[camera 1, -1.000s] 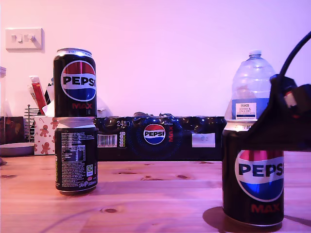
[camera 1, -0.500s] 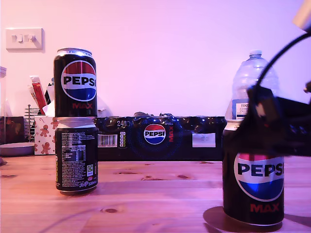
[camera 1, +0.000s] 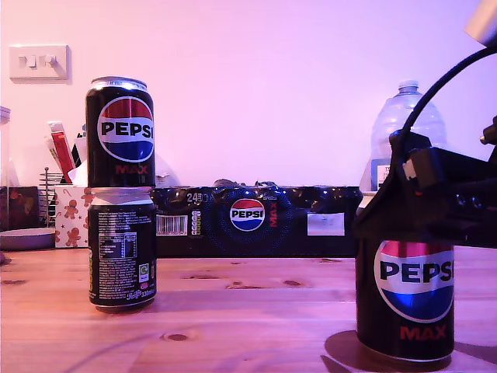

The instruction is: Stack up the Pepsi cans on top of each other

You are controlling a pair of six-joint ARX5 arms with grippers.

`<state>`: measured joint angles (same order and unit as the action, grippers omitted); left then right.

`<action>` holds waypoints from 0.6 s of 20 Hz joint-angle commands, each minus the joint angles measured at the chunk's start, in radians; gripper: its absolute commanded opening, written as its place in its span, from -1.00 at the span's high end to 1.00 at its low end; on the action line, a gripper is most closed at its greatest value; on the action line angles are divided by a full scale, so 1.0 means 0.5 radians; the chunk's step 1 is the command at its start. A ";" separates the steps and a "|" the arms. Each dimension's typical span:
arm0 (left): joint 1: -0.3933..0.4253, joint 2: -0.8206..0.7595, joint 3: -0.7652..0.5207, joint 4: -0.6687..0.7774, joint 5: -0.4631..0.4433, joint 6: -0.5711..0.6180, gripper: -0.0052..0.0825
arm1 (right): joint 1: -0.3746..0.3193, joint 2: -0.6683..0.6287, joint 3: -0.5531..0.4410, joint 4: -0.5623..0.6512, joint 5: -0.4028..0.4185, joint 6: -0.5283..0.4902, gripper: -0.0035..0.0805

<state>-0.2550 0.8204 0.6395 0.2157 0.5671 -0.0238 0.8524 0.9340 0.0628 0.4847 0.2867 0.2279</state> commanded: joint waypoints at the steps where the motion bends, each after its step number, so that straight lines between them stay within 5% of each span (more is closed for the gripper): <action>1: -0.006 0.005 0.009 0.016 0.008 -0.007 0.93 | -0.016 0.013 -0.007 -0.038 0.008 0.018 -0.86; 6: -0.006 0.005 0.009 0.016 0.018 -0.007 0.93 | -0.049 0.014 0.018 -0.141 0.005 0.023 -0.18; 12: -0.005 -0.011 0.009 -0.021 0.018 -0.005 0.93 | -0.049 0.013 0.023 -0.060 0.007 0.016 -0.06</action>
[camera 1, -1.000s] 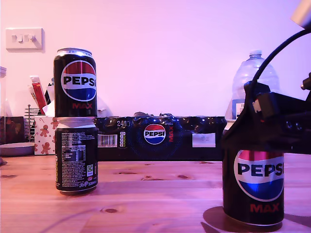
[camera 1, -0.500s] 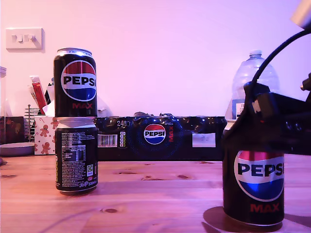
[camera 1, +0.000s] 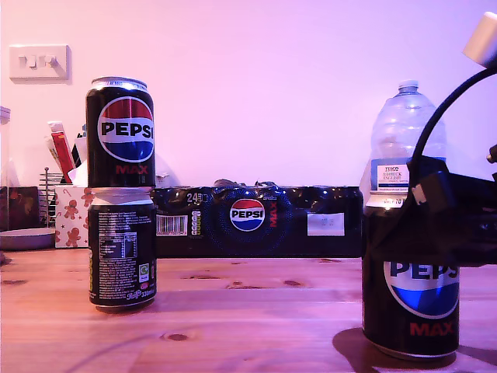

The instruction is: Stack up the Pepsi cans on top of each other

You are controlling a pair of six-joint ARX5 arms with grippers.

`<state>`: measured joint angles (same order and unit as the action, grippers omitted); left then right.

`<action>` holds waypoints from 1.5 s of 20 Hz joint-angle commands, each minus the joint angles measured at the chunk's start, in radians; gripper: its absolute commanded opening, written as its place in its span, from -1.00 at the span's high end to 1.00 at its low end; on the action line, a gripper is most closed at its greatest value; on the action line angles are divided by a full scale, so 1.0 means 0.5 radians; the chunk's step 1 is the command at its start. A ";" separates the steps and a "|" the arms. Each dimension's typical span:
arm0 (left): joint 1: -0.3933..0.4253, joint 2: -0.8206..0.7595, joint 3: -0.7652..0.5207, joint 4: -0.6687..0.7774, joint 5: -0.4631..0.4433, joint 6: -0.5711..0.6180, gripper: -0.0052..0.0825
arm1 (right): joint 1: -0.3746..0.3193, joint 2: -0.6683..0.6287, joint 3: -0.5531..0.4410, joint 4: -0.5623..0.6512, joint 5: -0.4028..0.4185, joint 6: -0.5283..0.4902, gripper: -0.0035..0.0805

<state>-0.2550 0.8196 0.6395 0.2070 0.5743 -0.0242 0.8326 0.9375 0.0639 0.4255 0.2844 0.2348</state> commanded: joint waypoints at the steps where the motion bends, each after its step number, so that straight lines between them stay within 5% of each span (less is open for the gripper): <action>1: -0.005 -0.031 0.009 -0.069 0.002 0.000 0.93 | -0.009 0.006 0.025 0.069 0.011 0.002 -0.05; 11: 0.002 -0.360 0.005 -0.911 -0.292 0.172 0.91 | -0.008 0.006 0.219 -0.057 0.003 -0.128 -0.05; 20: 0.001 -0.582 -0.235 -0.952 -0.335 0.161 0.91 | -0.007 0.003 0.492 -0.211 -0.165 -0.211 -0.05; 30: -0.035 -0.606 -0.343 -0.798 -0.416 0.042 0.91 | -0.007 0.004 1.259 -0.819 -0.252 -0.277 -0.05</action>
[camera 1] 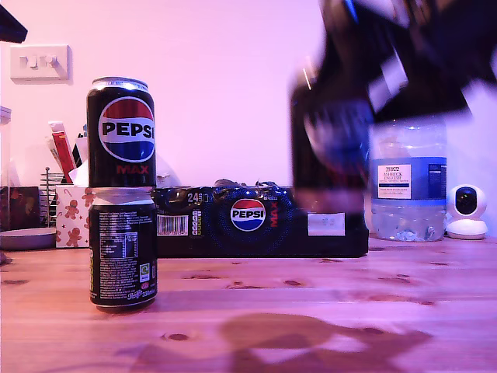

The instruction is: Stack up the Pepsi cans on top of each other

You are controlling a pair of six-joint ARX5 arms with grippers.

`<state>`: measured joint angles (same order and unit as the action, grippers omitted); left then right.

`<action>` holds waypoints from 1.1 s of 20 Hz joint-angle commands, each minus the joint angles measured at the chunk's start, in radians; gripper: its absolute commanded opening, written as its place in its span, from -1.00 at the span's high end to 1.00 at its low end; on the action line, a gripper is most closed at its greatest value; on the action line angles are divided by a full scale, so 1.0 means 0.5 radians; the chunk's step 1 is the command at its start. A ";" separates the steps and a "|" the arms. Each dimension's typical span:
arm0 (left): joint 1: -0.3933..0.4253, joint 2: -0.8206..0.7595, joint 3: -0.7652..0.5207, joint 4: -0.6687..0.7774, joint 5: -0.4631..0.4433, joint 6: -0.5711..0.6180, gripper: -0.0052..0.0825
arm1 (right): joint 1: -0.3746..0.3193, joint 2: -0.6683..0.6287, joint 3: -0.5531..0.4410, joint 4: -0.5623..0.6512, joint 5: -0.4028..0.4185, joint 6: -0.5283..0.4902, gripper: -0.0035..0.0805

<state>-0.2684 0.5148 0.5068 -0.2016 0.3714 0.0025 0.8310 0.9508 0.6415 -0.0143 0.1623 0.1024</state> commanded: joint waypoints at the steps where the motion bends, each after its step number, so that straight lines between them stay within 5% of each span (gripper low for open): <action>1: -0.015 0.004 -0.106 0.056 -0.013 -0.012 0.91 | -0.004 -0.023 0.170 0.043 -0.018 -0.012 -0.05; 8: -0.072 0.004 -0.258 0.275 -0.031 -0.098 0.91 | -0.004 0.043 0.488 -0.140 -0.129 -0.019 -0.05; 22: -0.098 0.005 -0.325 0.369 -0.050 -0.095 0.91 | -0.004 0.671 1.077 -0.146 -0.368 -0.063 -0.05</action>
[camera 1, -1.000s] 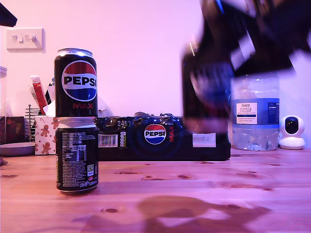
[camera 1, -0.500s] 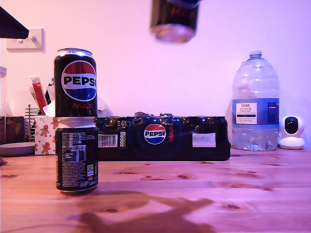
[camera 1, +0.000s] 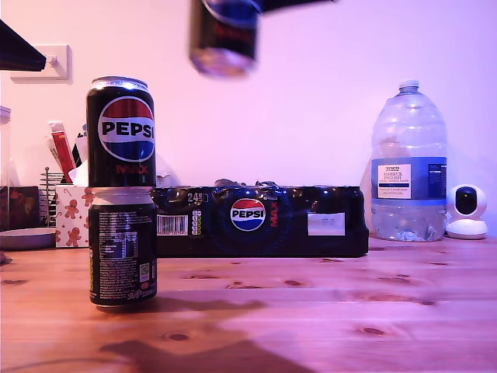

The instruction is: Stack up the Pepsi cans on top of each other

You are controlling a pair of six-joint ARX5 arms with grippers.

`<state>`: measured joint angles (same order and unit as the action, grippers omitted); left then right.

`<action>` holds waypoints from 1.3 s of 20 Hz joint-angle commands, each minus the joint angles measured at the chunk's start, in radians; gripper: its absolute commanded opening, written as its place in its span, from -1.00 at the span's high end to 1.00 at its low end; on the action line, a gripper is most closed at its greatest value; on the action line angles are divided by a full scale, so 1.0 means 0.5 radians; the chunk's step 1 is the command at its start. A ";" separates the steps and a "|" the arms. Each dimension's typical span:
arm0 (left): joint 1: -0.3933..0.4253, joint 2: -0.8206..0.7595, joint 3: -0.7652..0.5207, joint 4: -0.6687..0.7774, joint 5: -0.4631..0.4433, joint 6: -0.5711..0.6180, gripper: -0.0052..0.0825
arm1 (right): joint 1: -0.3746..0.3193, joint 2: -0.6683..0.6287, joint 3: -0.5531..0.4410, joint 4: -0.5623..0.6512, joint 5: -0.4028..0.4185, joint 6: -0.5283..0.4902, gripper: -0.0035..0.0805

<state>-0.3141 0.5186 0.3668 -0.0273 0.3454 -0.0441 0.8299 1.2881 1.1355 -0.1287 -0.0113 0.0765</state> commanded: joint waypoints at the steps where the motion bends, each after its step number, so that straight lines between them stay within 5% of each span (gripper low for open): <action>1: -0.006 -0.003 -0.045 0.020 0.002 -0.002 0.91 | -0.002 0.040 0.140 0.083 -0.039 -0.011 -0.05; 17: -0.006 -0.002 -0.045 0.037 0.001 0.037 0.91 | 0.059 0.577 0.692 0.130 -0.243 -0.004 -0.05; 26: -0.006 -0.002 -0.045 0.036 0.000 0.037 0.91 | 0.081 0.788 0.958 -0.058 -0.275 -0.066 -0.04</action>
<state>-0.3141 0.5186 0.3668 -0.0216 0.3454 -0.0303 0.8631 1.6989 1.5639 -0.1909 -0.1471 0.0502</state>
